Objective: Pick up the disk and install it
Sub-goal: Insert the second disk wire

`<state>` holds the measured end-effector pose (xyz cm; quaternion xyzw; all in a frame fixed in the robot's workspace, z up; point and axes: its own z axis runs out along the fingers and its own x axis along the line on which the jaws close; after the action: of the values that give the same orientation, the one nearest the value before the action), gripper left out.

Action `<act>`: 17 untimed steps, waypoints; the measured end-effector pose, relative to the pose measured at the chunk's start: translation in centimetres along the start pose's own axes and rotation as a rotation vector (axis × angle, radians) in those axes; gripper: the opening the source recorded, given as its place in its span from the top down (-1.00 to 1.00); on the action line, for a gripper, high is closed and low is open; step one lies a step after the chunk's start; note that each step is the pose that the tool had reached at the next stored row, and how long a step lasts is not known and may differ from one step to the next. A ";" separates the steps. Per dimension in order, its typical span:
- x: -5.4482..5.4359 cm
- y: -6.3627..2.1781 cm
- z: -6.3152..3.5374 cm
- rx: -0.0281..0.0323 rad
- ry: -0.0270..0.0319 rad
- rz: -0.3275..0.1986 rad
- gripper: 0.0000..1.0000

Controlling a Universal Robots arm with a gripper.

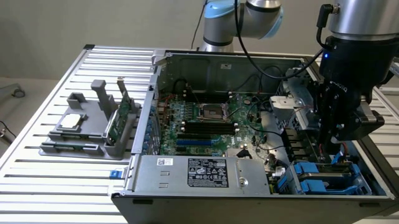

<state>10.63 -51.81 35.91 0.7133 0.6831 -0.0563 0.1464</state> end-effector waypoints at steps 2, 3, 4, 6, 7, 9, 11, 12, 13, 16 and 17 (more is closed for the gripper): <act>0.0 0.07 0.12 0.0005 0.0079 0.001 0.37; 0.0 0.08 0.19 0.0008 0.0134 0.002 0.37; 0.0 0.08 0.26 0.0013 0.0203 0.002 0.37; -0.1 0.08 0.35 0.0020 0.0322 0.004 0.37; -0.2 0.09 0.38 0.0022 0.0358 0.004 0.37; -0.3 0.09 0.41 0.0025 0.0405 0.005 0.37; -0.5 0.11 0.47 0.0032 0.0459 0.005 0.37; -0.7 0.13 0.52 0.0039 0.0520 0.006 0.37; -0.8 0.15 0.57 0.0049 0.0589 0.007 0.37; -1.3 0.24 0.73 0.0077 0.0847 0.009 0.37; -1.4 0.27 0.78 0.0085 0.0939 0.011 0.37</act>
<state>10.91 -53.38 35.60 0.7193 0.6852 -0.0249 0.1115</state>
